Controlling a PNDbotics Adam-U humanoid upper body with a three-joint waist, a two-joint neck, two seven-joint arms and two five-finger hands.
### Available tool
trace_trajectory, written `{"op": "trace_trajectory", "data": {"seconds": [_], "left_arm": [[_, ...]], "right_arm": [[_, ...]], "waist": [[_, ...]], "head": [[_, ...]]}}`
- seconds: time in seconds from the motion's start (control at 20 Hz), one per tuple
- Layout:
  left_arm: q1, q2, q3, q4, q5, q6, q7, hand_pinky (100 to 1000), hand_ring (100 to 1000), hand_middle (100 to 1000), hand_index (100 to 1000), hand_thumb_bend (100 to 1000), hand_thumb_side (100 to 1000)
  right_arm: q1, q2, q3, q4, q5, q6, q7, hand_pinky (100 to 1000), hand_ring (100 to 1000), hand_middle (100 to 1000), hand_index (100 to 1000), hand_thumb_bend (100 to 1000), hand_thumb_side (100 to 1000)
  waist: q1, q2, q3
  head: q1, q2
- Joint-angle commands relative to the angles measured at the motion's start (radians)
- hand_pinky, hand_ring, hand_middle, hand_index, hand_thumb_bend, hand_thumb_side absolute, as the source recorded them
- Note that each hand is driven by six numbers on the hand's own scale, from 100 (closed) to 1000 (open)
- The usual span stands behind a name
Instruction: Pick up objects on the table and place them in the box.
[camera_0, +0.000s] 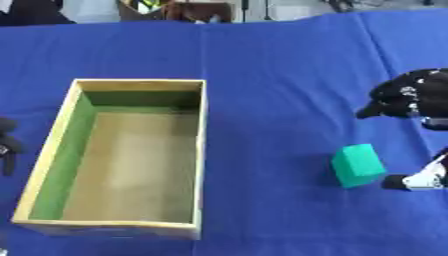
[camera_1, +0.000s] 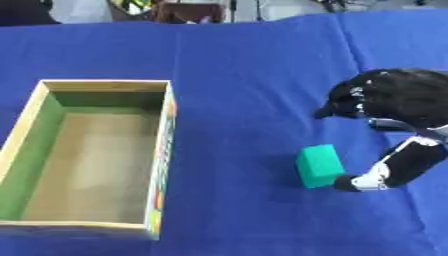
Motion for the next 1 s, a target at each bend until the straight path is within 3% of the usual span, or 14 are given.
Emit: {"op": "trace_trajectory", "data": {"seconds": [0.05,0.55,1.0], "left_arm": [[-0.002,0.016,-0.005,-0.019,0.005,-0.001,-0.004,100,348,486,496,100,912],[-0.002,0.012,-0.007,-0.019,0.003,0.001,-0.008,100,349,487,496,100,914],[-0.002,0.011,-0.007,-0.019,0.002,0.001,-0.009,100,349,487,496,100,914]], "right_arm": [[-0.022,-0.002,0.019,-0.016,-0.005,0.033,0.040,812,863,716,913,450,854],[-0.027,0.044,0.093,-0.016,0.033,0.084,0.137,804,854,700,902,405,817],[-0.028,0.064,0.105,0.037,0.087,0.111,0.133,799,847,680,896,354,823]], "waist": [[-0.003,-0.023,0.002],[-0.007,-0.020,0.005],[-0.007,-0.019,0.008]], "head": [[-0.004,-0.014],[-0.007,-0.011],[-0.009,-0.016]]}}
